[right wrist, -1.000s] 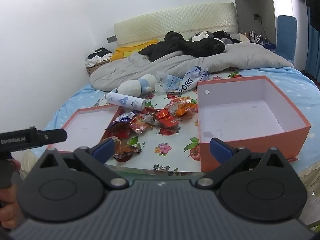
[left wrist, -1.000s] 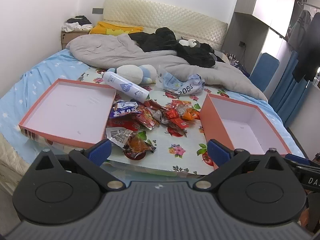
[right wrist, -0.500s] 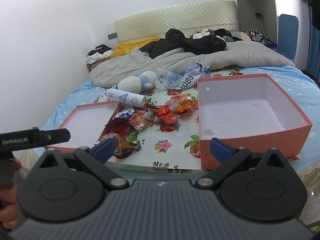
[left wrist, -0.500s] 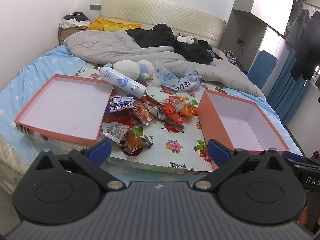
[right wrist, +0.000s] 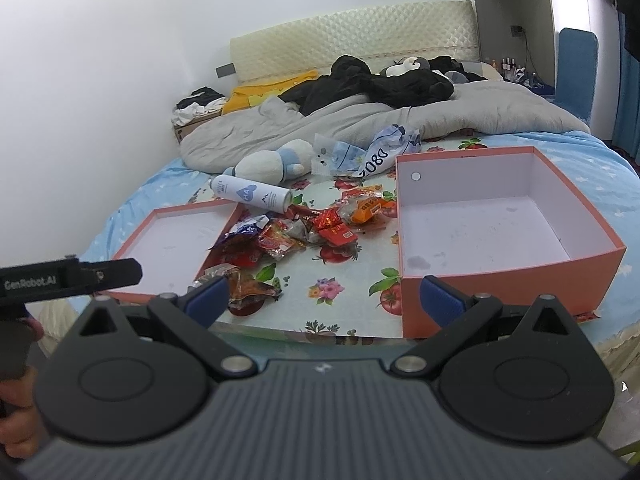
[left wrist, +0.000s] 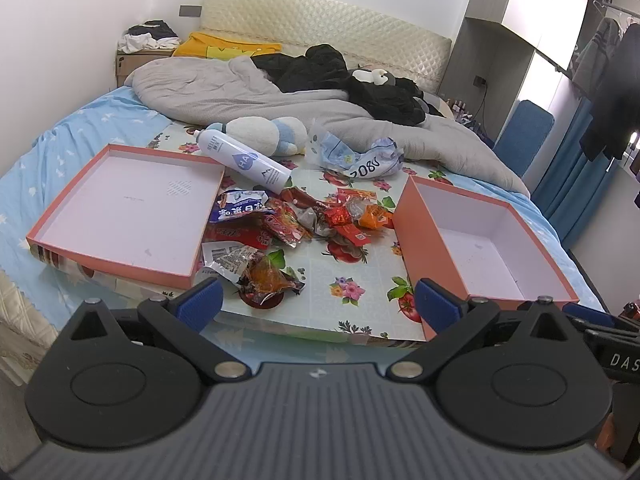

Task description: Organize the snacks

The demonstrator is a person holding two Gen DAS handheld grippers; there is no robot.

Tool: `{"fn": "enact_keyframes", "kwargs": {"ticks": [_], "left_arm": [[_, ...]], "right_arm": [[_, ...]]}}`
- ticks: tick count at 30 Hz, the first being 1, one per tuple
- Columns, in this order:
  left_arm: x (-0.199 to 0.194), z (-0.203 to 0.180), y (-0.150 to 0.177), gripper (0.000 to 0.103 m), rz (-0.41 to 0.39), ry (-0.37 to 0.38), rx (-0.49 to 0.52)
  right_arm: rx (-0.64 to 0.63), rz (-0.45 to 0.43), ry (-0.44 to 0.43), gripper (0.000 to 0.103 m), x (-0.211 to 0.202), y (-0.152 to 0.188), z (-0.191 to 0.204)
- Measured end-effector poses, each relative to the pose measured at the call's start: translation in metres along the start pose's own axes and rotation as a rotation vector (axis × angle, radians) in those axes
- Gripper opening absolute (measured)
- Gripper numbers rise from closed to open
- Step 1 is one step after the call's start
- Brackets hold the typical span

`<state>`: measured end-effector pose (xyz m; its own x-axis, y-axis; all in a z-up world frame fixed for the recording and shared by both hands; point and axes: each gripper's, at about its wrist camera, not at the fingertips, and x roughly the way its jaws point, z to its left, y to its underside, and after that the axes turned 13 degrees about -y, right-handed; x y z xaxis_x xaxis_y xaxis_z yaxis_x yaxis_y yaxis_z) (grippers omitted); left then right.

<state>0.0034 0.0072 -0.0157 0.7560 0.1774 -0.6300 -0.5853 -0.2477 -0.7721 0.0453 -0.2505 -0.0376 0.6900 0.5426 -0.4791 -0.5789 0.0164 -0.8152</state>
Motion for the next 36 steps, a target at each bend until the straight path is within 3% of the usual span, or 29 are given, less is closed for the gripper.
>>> {"fn": "enact_keyframes", "kwargs": {"ticks": [16,22,36], "left_arm": [[0.012,-0.002,0.004,0.103,0.008,-0.006,0.009],[0.024,-0.002,0.010,0.103,0.025,-0.006,0.004],[0.040,-0.002,0.020,0.103,0.043,-0.034,0.007]], "right_arm": [[0.031,-0.042,0.014,0.103,0.003,0.008,-0.008],[-0.007,-0.012,0.054,0.103,0.013,0.019,-0.009],[-0.047,0.008,0.018,0.103,0.020,0.022,-0.006]]}}
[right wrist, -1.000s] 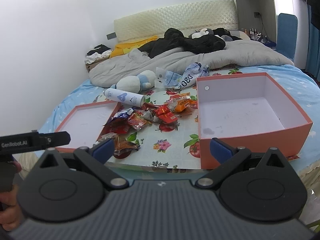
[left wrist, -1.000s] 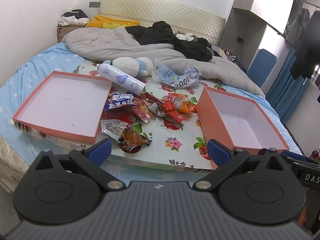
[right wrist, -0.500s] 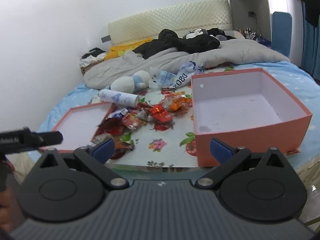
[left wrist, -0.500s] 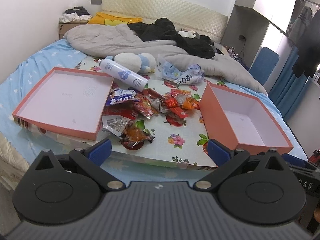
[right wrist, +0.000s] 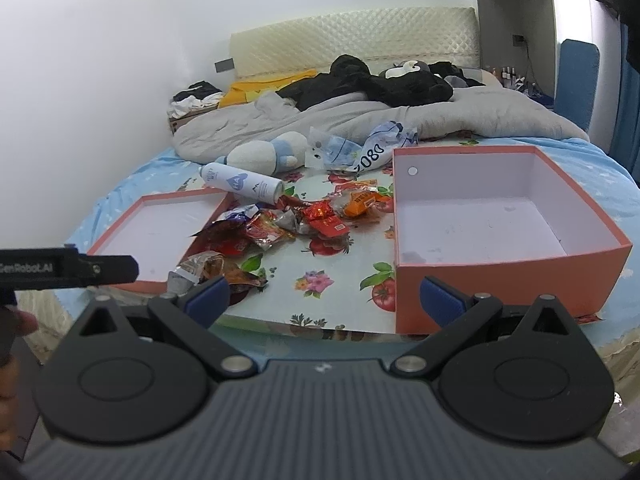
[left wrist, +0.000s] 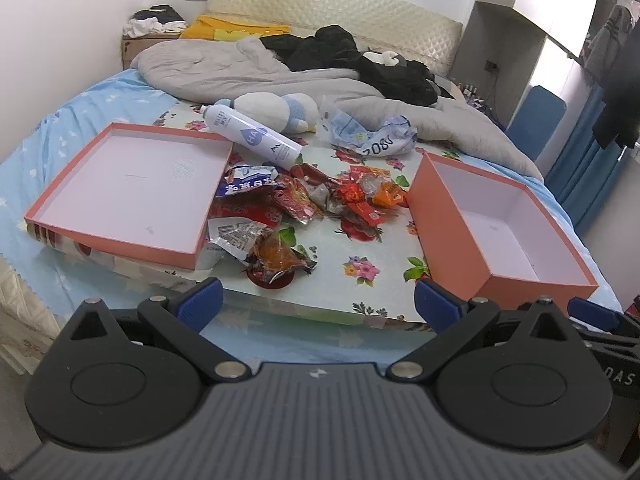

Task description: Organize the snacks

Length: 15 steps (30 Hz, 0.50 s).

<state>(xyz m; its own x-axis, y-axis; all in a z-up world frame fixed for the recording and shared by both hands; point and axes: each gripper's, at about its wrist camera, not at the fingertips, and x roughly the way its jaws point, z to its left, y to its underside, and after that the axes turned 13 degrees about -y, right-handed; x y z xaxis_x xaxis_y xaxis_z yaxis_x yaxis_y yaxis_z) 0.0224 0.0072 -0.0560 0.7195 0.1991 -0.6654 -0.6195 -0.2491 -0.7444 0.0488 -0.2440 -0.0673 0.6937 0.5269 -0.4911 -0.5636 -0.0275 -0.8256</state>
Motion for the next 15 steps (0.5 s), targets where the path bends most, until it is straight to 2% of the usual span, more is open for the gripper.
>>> {"fn": "enact_keyframes", "kwargs": {"ticks": [15], "left_arm": [[0.036,-0.003,0.010,0.103,0.054,-0.039,0.028]], "right_arm": [[0.027,0.012,-0.016,0.103,0.021,0.004,-0.010]]}}
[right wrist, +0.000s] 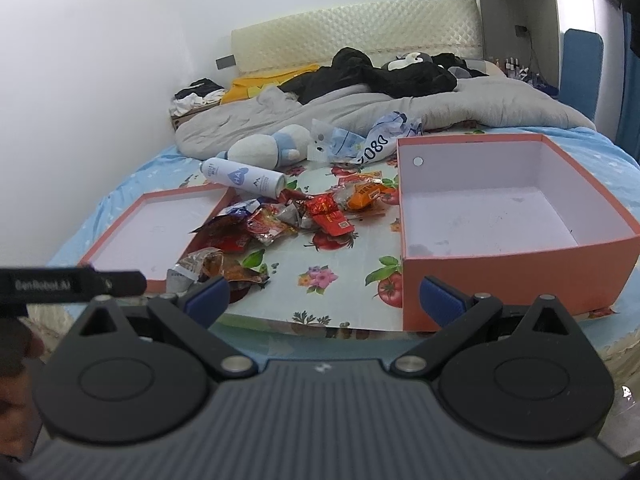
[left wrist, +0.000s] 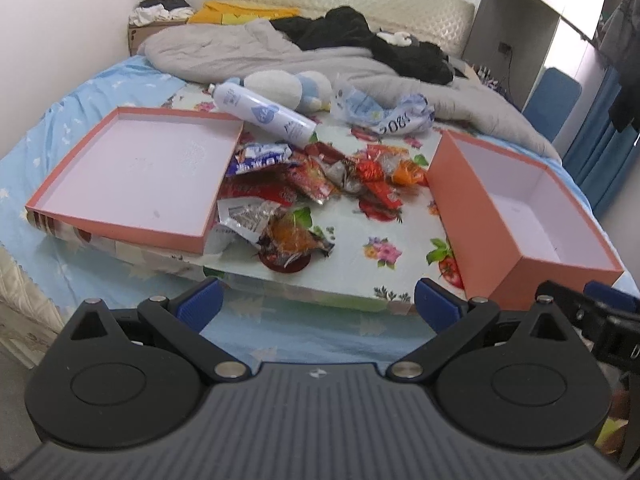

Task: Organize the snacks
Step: 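Lower the right gripper onto the red wrapped candy and close it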

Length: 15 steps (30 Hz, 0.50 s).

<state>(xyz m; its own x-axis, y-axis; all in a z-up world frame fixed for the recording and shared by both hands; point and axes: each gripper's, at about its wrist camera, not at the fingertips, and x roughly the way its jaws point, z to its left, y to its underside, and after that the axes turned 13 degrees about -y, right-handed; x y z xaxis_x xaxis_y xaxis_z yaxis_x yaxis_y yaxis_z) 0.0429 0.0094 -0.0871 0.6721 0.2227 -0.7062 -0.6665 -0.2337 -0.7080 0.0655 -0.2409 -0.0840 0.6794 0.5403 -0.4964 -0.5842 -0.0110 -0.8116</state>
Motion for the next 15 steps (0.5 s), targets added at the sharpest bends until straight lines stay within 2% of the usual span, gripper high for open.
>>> {"fn": "enact_keyframes", "kwargs": {"ticks": [6,15], "left_arm": [[0.019,-0.002,0.002,0.103,0.005,0.001,0.030],[0.045,-0.002,-0.013,0.103,0.001,-0.016,0.058]], "right_arm": [[0.013,0.033,-0.019,0.103,0.018,-0.004,-0.008],[-0.036,0.004,-0.047,0.103,0.050,-0.018,-0.003]]}}
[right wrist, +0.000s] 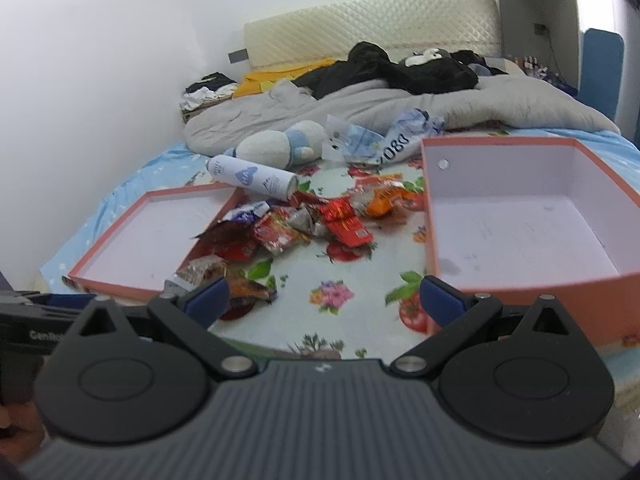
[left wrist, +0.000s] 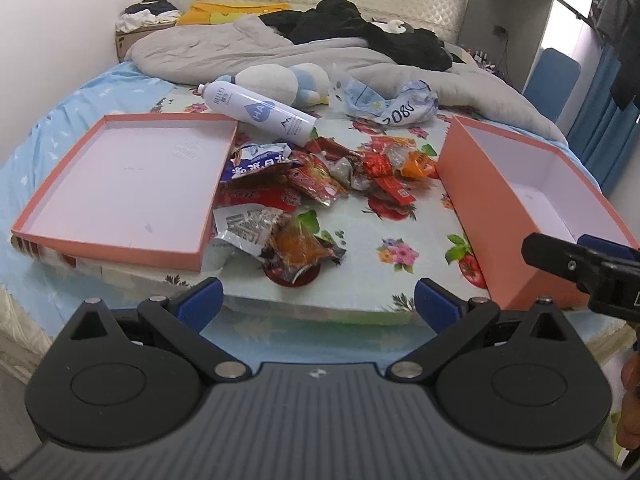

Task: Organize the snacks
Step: 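Lower the right gripper onto the red wrapped candy and close it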

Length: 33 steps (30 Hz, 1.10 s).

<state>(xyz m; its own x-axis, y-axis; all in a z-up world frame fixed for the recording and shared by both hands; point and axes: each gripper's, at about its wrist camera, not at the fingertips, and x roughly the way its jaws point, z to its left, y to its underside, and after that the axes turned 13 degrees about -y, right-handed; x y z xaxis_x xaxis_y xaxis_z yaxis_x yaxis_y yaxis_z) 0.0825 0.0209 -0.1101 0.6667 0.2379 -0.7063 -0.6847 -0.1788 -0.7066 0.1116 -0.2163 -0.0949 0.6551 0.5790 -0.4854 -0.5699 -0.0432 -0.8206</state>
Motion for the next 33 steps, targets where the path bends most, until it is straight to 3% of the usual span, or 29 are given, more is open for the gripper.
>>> {"fn": "enact_keyframes", "kwargs": {"ticks": [14,17,23,26,29,33], "left_arm": [[0.039,0.006,-0.020,0.102,0.007,0.005,0.001],[0.052,0.006,-0.026,0.102,0.021,0.019,-0.011],[0.071,0.003,-0.036,0.102,0.032,0.023,0.002],[0.085,-0.001,-0.041,0.102,0.052,-0.005,0.021],[0.097,-0.003,-0.046,0.102,0.073,0.007,0.024],[0.111,-0.009,-0.050,0.102,0.097,0.026,0.033]], "right_arm": [[0.029,-0.060,-0.105,0.103,0.043,-0.020,-0.013],[0.015,-0.052,-0.117,0.096,0.059,-0.027,-0.015],[0.022,-0.031,-0.182,0.093,0.082,-0.048,-0.022],[0.031,0.020,-0.222,0.085,0.102,-0.065,-0.027],[-0.052,0.071,-0.214,0.085,0.123,-0.083,-0.029],[0.008,0.191,-0.229,0.084,0.165,-0.101,-0.055]]}}
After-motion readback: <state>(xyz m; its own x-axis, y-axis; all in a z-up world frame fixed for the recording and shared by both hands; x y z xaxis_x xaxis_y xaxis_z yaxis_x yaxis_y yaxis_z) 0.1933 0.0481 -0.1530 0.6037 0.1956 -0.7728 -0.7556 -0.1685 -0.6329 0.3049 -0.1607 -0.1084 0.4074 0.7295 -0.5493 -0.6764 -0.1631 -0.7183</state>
